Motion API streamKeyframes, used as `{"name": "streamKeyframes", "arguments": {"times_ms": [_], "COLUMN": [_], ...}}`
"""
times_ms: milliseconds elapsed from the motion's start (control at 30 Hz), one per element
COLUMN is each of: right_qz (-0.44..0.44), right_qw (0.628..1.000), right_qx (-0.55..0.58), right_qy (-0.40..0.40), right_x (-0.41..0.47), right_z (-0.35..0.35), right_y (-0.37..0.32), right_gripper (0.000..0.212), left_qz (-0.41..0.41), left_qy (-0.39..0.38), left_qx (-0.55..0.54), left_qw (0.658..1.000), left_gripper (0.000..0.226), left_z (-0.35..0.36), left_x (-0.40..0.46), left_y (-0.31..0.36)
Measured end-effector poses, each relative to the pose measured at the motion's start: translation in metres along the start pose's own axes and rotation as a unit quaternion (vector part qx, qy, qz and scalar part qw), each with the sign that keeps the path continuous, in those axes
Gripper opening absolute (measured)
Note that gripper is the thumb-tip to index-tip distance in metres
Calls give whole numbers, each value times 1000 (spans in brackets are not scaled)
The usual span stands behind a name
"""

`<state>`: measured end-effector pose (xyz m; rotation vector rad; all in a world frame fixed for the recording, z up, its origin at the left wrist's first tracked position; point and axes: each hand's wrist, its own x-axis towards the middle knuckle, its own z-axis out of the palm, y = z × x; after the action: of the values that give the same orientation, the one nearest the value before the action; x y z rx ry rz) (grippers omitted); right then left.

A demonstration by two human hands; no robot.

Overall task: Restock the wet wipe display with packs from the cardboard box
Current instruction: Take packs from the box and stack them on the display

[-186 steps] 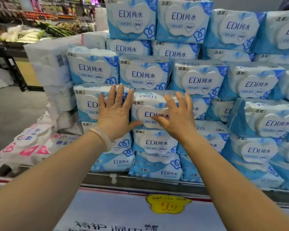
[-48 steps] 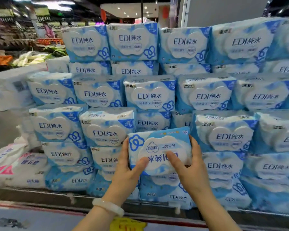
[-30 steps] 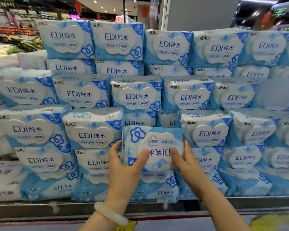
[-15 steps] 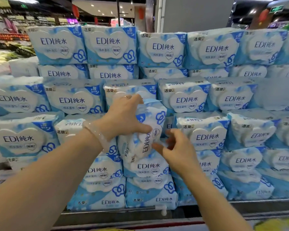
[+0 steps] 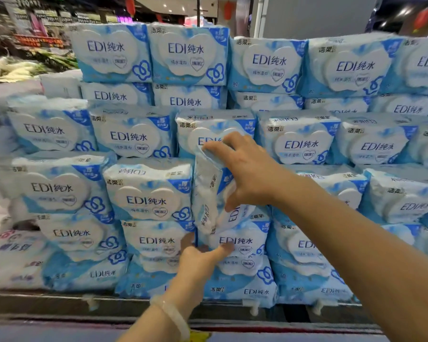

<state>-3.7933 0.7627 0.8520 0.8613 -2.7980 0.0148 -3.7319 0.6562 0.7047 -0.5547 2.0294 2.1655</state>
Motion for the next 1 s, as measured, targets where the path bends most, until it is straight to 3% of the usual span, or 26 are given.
{"name": "streamKeyframes", "arguments": {"times_ms": [67, 133, 400, 533, 633, 767, 900, 1000], "right_qz": [-1, 5, 46, 86, 122, 162, 172, 164], "right_qw": [999, 998, 984, 958, 925, 869, 866, 867], "right_qx": [25, 46, 155, 255, 331, 411, 403, 411], "right_qy": [21, 30, 67, 101, 143, 223, 241, 228], "right_x": [-4, -7, -19, -33, -43, -45, -40, -36], "right_z": [2, 4, -6, -17, -17, -5, 3, -1], "right_y": [0, 0, 21, 38, 49, 51, 46, 45], "right_gripper": [106, 103, 96, 90, 80, 76, 74, 72], "left_qz": [-1, 24, 99, 172, 256, 342, 341, 374], "left_qy": [-19, -24, 21, 54, 77, 107, 89, 117], "left_qx": [-44, -64, -20, -20, 26, 115, 180, 208], "left_qw": [999, 997, 995, 983, 963, 926, 919, 896], "left_gripper": [38, 50, 50, 46, 38, 49, 73, 50], "left_z": [7, 12, 11, 9, 3, -11, -21, -24], "left_x": [1, 4, -6, -20, -31, -29, -21, -22], "left_y": [6, 7, 30, 46, 69, 107, 112, 110]}}
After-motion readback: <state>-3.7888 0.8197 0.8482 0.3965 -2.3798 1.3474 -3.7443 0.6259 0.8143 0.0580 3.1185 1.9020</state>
